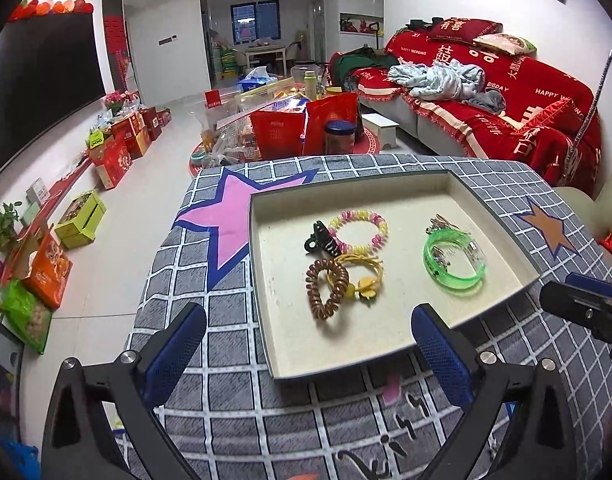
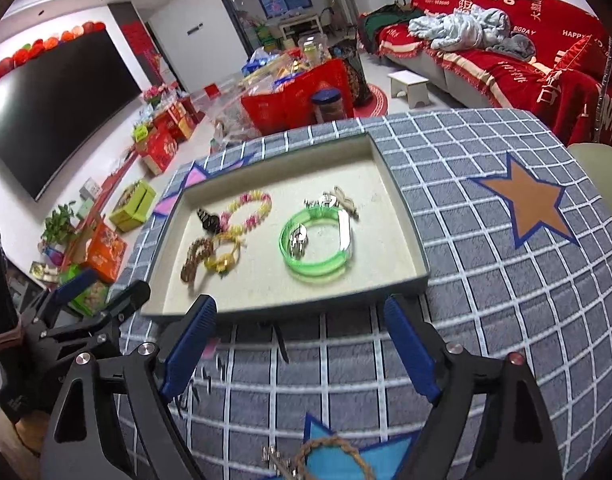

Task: Organize jewelry
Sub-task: 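Lift both tools out of the tray back toward the remaining jewelry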

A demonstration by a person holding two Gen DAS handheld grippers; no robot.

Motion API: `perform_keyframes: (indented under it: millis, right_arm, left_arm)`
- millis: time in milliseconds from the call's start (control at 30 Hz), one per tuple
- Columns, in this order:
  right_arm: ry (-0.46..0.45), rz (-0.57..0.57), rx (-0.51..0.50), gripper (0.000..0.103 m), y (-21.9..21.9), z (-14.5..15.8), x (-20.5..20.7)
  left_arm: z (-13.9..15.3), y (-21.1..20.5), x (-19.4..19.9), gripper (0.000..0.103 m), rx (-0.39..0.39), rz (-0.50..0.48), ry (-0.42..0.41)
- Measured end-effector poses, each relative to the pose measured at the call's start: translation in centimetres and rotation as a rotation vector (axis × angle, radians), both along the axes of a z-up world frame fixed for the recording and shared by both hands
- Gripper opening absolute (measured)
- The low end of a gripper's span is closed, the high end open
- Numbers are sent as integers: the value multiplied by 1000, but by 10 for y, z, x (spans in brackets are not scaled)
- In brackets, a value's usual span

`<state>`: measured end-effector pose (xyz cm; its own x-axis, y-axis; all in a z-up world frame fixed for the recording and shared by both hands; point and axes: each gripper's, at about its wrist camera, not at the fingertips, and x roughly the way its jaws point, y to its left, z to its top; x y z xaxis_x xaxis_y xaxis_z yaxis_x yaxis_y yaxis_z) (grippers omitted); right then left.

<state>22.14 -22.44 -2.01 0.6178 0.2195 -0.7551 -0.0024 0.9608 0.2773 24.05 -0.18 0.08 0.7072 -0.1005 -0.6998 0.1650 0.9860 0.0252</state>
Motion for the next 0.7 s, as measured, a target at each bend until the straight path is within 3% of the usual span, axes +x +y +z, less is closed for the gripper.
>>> perform_keyframes:
  millis: [433,700]
  right_arm:
    - [51,33,-102,88,-11,-12,-50]
    - [102,57,-176,88,-21,-33,-78]
  left_arm:
    - [-8,-9,-50,103,34,-16,22]
    - [-28,-17,-79,103,-2,-82,115]
